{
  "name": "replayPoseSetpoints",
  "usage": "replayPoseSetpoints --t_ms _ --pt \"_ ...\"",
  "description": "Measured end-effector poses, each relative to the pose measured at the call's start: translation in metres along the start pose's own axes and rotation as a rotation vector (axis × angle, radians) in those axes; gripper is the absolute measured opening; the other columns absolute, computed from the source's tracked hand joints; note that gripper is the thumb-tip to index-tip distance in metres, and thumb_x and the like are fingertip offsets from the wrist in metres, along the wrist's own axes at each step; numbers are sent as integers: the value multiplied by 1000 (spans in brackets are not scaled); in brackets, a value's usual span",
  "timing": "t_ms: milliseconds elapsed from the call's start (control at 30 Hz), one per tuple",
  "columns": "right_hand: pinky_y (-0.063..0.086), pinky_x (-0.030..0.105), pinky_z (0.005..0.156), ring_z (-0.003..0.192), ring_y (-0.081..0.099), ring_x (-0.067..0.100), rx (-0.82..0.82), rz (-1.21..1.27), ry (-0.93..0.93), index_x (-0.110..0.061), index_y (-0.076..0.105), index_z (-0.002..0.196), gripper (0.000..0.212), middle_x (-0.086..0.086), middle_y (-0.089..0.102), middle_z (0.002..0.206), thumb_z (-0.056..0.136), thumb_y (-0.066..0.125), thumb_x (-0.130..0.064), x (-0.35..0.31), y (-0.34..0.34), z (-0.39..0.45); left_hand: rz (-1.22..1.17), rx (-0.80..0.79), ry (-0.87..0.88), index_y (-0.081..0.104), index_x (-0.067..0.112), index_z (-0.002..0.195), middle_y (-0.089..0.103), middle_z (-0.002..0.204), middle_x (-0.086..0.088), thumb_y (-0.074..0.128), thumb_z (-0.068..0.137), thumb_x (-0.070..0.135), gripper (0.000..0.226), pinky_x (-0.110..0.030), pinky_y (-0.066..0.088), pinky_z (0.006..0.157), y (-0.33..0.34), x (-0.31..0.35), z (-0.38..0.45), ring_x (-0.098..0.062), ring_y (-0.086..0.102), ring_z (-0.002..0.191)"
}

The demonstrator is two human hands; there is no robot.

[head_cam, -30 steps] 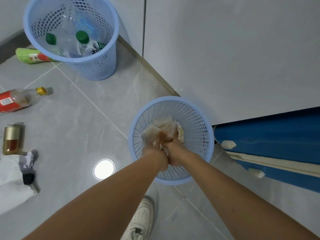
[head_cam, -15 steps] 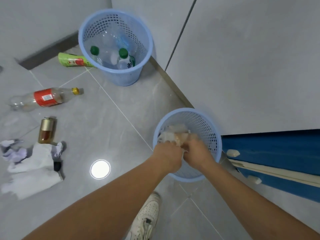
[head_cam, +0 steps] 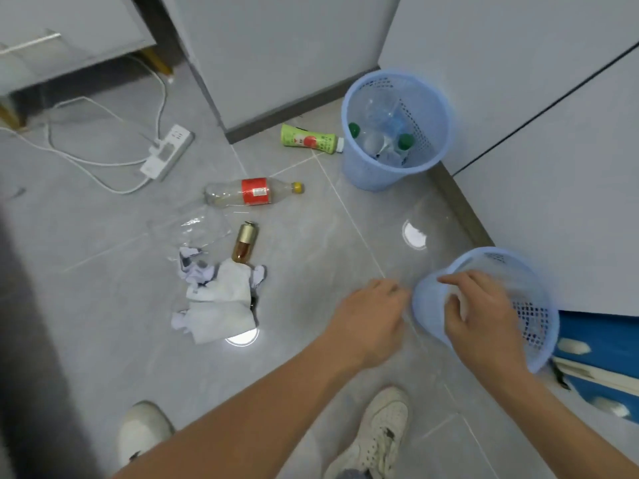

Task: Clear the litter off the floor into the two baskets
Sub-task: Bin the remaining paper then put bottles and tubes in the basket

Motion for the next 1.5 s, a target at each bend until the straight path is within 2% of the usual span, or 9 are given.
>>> replayPoseSetpoints --t_ms 100,233,367,633,800,1033,1233,1400,1500 --pt "41 22 84 94 59 20 -105 102 -78 -12 71 104 29 0 64 98 82 65 5 -69 45 2 3 77 -137 52 19 139 55 128 -4 46 97 22 42 -44 51 87 -30 -66 -53 -26 49 120" --pt "52 30 83 93 62 14 -370 196 -102 -20 70 108 30 -6 62 102 82 69 -4 -139 141 0 16 88 -353 51 22 139 56 130 0 44 100 29 41 -40 51 88 -35 -155 -127 -22 50 119" --pt "50 32 86 108 60 21 -585 137 -127 -22 66 121 36 -2 59 117 86 67 -14 -187 235 -5 -28 84 -608 49 25 142 54 131 3 46 100 33 43 -39 52 86 -8 -234 -182 -20 51 120" --pt "52 45 89 136 29 30 -694 -129 -245 -28 42 145 78 3 34 146 78 82 -36 -227 371 -7 -62 186 -893 40 26 144 46 126 -4 57 93 31 54 -41 53 79 50 -350 -215 -26 50 115" --pt "47 41 72 116 45 34 -570 -313 -362 -21 53 124 61 6 50 122 72 83 -30 -218 408 -9 -110 232 -868 42 30 142 45 118 -3 60 90 28 56 -39 51 74 67 -380 -210 -26 52 107" --pt "43 34 59 102 52 32 -432 -115 -380 -14 66 100 33 5 61 101 74 84 -23 -201 408 -5 -133 250 -831 45 26 139 35 117 2 70 86 29 58 -42 57 73 72 -388 -198 -20 56 102" --pt "38 36 50 69 53 27 -442 97 -367 -7 59 71 23 5 57 74 65 62 14 -193 397 6 -112 246 -849 50 22 134 34 118 -2 72 83 28 56 -41 57 72 74 -388 -188 -24 53 101" --pt "45 39 58 68 50 18 -383 296 -268 -9 59 73 21 1 56 77 68 59 12 -185 364 21 -127 277 -854 57 21 111 31 114 1 71 78 26 36 -42 57 65 71 -390 -183 -24 54 97" --pt "44 29 61 73 51 16 -313 338 -194 -10 59 74 25 -2 51 88 69 62 14 -169 341 32 -90 279 -841 54 24 119 32 119 0 72 79 31 44 -40 57 67 73 -390 -178 -24 51 103"
Point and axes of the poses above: each hand's wrist, its own z-axis towards the middle knuckle, its own y-axis out of the palm, x = y × z, the point moved 2 cm from there along z, towards the middle knuckle
